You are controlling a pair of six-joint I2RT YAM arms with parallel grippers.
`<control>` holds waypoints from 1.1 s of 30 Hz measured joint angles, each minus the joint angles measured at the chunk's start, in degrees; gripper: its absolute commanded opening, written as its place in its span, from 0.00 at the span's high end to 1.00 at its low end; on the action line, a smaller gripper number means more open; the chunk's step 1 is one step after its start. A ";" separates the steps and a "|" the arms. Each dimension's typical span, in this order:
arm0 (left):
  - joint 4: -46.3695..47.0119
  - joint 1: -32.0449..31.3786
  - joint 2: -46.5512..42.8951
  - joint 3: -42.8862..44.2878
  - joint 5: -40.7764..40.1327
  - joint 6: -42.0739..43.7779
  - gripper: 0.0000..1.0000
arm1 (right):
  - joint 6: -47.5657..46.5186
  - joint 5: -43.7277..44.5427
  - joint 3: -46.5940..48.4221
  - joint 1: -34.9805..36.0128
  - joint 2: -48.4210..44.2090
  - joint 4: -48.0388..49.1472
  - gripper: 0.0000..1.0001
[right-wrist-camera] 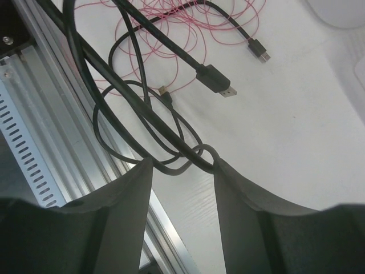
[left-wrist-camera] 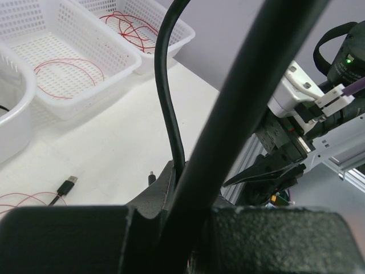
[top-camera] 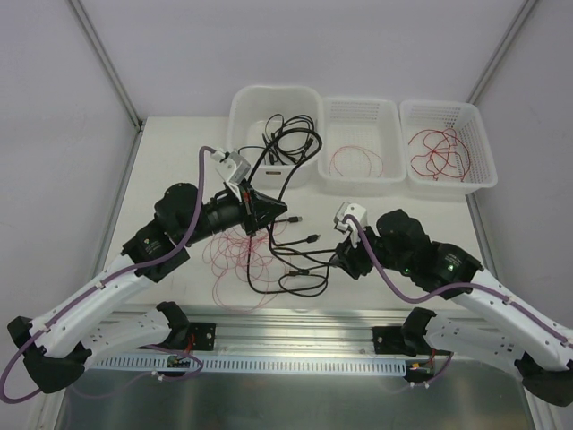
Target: Untangle the cables
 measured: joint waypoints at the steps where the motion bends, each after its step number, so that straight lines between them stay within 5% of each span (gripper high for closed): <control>1: -0.11 0.00 0.00 0.02 -0.26 0.00 1.00 | 0.00 -0.72 -0.11 0.00 -0.09 0.52 0.51; 14: -0.72 0.00 1.92 1.20 -4.70 -0.79 1.00 | 0.98 -4.83 -2.99 3.06 0.55 4.46 0.52; 17: -0.72 0.00 1.97 1.20 -6.10 -0.81 1.00 | 1.16 -3.56 -2.97 3.23 -0.09 4.48 0.44; 25: -0.72 0.00 2.03 1.20 -10.23 -0.85 1.00 | 1.11 -0.85 -1.29 3.23 -4.00 3.34 0.43; 33: -0.76 0.00 3.96 2.05 -10.40 -1.86 1.00 | 0.63 -4.50 -1.07 3.23 1.97 5.68 0.45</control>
